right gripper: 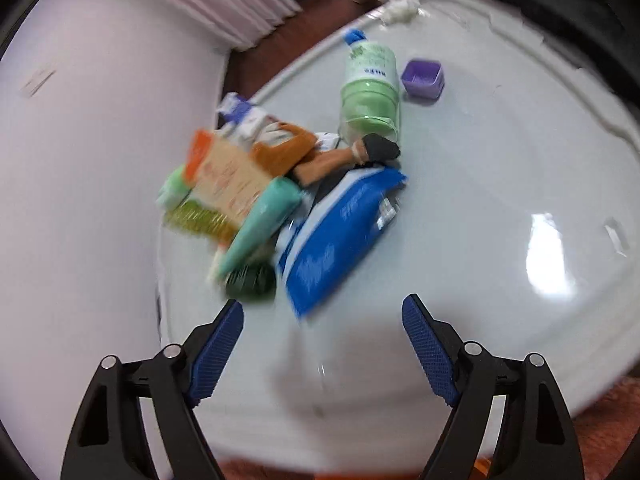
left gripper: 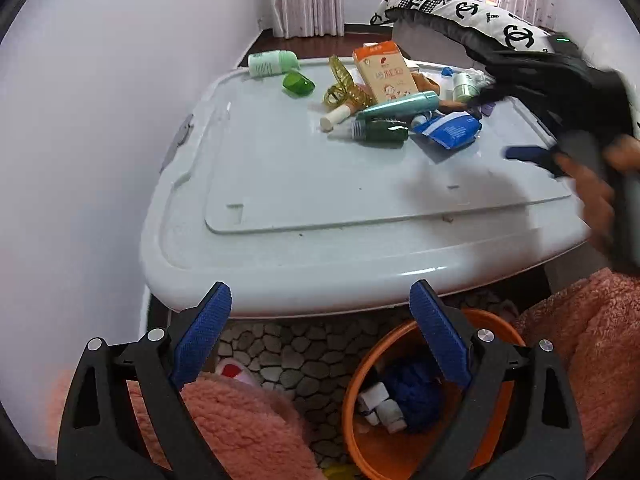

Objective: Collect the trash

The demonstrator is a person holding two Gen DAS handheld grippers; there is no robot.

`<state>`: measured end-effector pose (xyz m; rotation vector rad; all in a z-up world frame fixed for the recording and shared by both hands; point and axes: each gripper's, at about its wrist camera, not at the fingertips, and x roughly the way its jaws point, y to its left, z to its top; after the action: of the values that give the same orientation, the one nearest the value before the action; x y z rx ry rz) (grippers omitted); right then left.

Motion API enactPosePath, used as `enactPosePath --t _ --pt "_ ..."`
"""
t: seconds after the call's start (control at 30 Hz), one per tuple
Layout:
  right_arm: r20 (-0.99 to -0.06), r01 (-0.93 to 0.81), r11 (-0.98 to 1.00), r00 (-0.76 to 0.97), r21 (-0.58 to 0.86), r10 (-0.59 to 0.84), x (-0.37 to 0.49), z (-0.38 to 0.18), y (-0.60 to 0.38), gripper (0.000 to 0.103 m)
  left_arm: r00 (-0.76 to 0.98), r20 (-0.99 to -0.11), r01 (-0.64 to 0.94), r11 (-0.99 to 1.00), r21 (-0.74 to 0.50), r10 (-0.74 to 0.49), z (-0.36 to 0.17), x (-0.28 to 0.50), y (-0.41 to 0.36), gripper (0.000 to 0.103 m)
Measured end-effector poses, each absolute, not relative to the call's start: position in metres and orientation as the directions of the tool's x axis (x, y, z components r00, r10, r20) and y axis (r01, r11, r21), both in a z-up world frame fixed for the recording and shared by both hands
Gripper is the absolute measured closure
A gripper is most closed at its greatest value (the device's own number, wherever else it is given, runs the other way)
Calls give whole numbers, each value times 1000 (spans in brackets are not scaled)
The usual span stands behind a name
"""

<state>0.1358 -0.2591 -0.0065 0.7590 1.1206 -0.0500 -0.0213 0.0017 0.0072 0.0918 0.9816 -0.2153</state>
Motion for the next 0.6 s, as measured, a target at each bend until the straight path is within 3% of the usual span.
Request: enactPosePath --t 0.13,0.3,0.47,0.6 --pt "-860 497 724 430 479 275 171 -22 -258 29 547 -824 235 972 -19 -149 6 -25 2 14" --pt "-917 516 786 368 339 154 202 -28 -247 49 521 -836 248 968 -46 -173 0 -24 5 14" --pt "-923 419 870 372 259 96 194 -20 -237 62 496 -845 226 970 -96 -199 -4 -22 13 14" --pt "-904 318 915 415 248 101 154 -1 -239 63 498 -842 215 970 -111 -207 -3 -20 15 14"
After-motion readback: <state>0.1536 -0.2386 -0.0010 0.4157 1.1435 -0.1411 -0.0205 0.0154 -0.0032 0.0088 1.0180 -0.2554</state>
